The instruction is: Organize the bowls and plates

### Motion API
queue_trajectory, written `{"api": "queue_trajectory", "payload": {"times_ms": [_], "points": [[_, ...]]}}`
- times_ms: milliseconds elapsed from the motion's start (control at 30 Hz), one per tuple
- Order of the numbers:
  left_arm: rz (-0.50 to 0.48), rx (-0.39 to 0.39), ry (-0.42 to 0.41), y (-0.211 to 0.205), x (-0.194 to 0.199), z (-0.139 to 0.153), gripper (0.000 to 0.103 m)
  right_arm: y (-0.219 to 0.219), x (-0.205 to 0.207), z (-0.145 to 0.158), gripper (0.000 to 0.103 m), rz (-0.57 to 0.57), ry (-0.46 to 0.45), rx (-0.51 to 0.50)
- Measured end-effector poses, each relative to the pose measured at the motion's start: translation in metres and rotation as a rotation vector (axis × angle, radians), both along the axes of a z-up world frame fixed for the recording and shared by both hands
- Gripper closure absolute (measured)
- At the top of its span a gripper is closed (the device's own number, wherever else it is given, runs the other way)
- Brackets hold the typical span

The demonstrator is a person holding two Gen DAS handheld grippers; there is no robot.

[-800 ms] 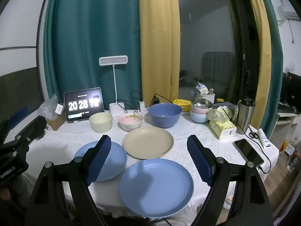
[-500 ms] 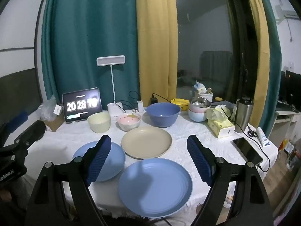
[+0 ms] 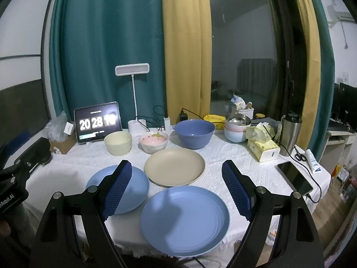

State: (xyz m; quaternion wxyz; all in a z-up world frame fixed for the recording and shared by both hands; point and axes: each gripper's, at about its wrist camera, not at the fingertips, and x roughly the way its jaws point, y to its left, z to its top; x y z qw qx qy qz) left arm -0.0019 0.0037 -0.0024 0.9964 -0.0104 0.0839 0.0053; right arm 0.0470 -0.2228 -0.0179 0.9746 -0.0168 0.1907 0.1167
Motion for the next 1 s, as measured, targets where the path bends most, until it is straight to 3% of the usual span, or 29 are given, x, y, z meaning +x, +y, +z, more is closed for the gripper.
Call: {"api": "queue_trajectory", "payload": {"times_ms": [1000], "points": [[0.006,-0.001,0.0,0.001,0.0019,0.0008,0.009,-0.0018,0.0018,-0.0077,0.017,-0.011,0.016,0.006]]}}
